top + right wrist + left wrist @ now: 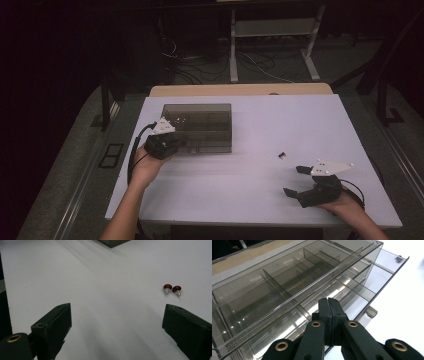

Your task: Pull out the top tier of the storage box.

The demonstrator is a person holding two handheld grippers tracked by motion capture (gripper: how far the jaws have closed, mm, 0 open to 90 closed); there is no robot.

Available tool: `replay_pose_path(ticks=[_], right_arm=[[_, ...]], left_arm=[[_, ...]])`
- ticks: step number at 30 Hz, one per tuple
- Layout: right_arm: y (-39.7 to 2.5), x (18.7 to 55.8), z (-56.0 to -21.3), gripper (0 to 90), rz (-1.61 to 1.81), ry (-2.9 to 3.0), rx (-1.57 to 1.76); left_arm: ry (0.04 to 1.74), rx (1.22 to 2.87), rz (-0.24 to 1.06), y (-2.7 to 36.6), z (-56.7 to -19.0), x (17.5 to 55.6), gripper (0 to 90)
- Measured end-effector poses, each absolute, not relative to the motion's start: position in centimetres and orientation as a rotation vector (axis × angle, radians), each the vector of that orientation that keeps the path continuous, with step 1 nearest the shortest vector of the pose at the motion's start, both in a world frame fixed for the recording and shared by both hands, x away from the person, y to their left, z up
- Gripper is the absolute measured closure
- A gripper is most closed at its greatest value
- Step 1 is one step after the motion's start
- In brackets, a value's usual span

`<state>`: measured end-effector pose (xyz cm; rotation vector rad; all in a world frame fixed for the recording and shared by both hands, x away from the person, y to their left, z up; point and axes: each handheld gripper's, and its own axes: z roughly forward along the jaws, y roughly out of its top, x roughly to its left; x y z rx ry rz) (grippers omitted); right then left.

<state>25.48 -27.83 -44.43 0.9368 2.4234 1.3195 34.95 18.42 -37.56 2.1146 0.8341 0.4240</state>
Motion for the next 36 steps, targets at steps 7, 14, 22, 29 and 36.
replay_pose_path(ticks=[7, 14, 22, 29, 36], right_arm=[[-27.8, 25.5, -44.4, 8.2, 1.319, 2.424, 0.937], [-27.9, 25.5, -44.4, 8.2, 1.321, 2.423, 0.939], [-27.9, 25.4, -44.4, 8.2, 1.321, 2.423, 0.938], [-27.9, 25.4, -44.4, 8.2, 1.323, 2.424, 0.935], [-27.9, 25.4, -44.4, 8.2, 1.323, 2.424, 0.933]], left_arm=[[0.828, 2.139, 0.417, 18.3, -37.7, 34.8, 89.3], [0.828, 2.155, 0.409, 18.2, -38.0, 34.5, 89.3], [0.827, 2.156, 0.4, 18.2, -38.0, 34.3, 89.3], [0.821, 2.165, 0.394, 18.3, -38.0, 34.0, 89.4], [0.816, 2.175, 0.386, 18.4, -38.0, 33.7, 89.4]])
